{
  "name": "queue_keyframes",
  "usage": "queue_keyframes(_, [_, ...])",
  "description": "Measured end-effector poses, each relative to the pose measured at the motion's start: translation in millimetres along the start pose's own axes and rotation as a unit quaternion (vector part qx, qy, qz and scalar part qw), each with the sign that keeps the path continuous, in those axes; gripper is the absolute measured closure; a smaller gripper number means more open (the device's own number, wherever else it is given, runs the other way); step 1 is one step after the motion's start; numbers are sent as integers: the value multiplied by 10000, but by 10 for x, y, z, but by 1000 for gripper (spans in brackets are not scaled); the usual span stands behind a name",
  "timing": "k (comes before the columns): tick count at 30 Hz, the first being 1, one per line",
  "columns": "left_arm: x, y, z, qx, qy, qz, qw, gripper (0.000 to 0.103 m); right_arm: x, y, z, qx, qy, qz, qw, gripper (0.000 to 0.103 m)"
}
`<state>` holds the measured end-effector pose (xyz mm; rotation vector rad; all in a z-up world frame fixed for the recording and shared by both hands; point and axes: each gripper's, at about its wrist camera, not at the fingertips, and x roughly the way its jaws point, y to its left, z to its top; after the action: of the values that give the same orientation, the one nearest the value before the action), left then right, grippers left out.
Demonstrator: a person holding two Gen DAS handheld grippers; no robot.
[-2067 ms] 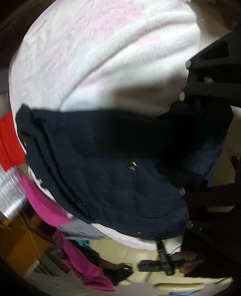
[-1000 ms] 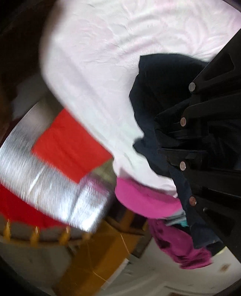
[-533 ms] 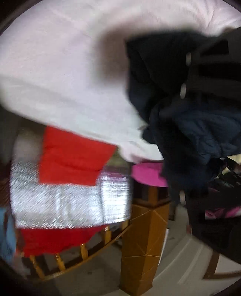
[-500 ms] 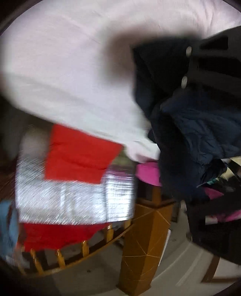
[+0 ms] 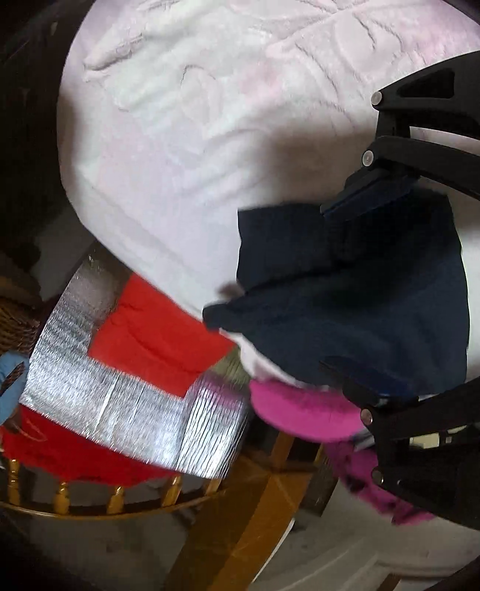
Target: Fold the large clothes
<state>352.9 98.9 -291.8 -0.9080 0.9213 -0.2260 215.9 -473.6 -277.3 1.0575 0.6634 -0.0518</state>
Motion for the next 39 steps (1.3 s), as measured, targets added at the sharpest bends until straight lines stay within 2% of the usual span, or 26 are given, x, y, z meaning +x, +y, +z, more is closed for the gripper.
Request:
queue_keyframes(2, [-14,-43,17,117,-21,31,9999,21,95,-65,10,-54,88,-211,9997,24])
queue_keyframes(6, [-177,-134,93,457,-348,-112,9983,21,264,-145,55,-199,207,-456,9985,24])
queue_keyframes(8, [-174,-123,109,626,-370,174,9972,18,343,-192,69,-90,359,-378,9986,24])
queue_keyframes(10, [-80,-26,126,531,-206,426,9975,18,408,-209,81,-71,514,-331,9981,24])
queue_keyframes(12, [86,117,130,297,176,593,9976,18,519,-210,69,-22,704,-187,9973,22])
queue_keyframes(13, [159,147,120,279,355,604,9971,18,569,-206,51,-7,837,-115,9964,19])
queue_keyframes(16, [305,147,59,329,713,495,9957,18,615,-152,20,-89,832,-129,9964,11])
queue_keyframes(20, [313,91,29,537,697,417,9952,18,606,2,-20,-259,933,170,9952,8])
queue_keyframes(22, [322,110,30,463,674,307,9962,20,617,63,-44,-430,920,82,9948,8])
queue_keyframes(23, [319,114,32,446,627,250,9967,20,649,72,-57,-523,923,-52,9943,10])
queue_keyframes(24, [322,109,22,450,568,212,9971,22,689,68,-75,-557,945,-191,9938,22])
queue_keyframes(25, [321,97,16,474,527,210,9973,36,716,79,-93,-614,959,-289,9931,39])
queue_keyframes(26, [321,66,5,493,522,161,9973,55,744,129,-106,-828,968,-498,9906,46])
queue_keyframes(27, [325,41,-1,525,534,106,9971,58,752,178,-110,-971,935,-594,9891,58])
queue_keyframes(28, [327,19,0,572,490,132,9971,65,742,220,-106,-1061,884,-628,9884,66])
queue_keyframes(30, [289,-33,2,651,400,110,9970,75,708,292,-90,-1172,793,-647,9878,74])
queue_keyframes(32, [230,-94,6,680,329,-2,9971,83,644,398,-84,-1319,626,-712,9867,78])
queue_keyframes(36, [74,-243,-50,813,285,-148,9962,87,442,589,-61,-1455,346,-621,9868,81])
queue_keyframes(39, [-56,-338,-189,1021,341,-127,9941,87,170,601,-27,-1497,214,-530,9871,81])
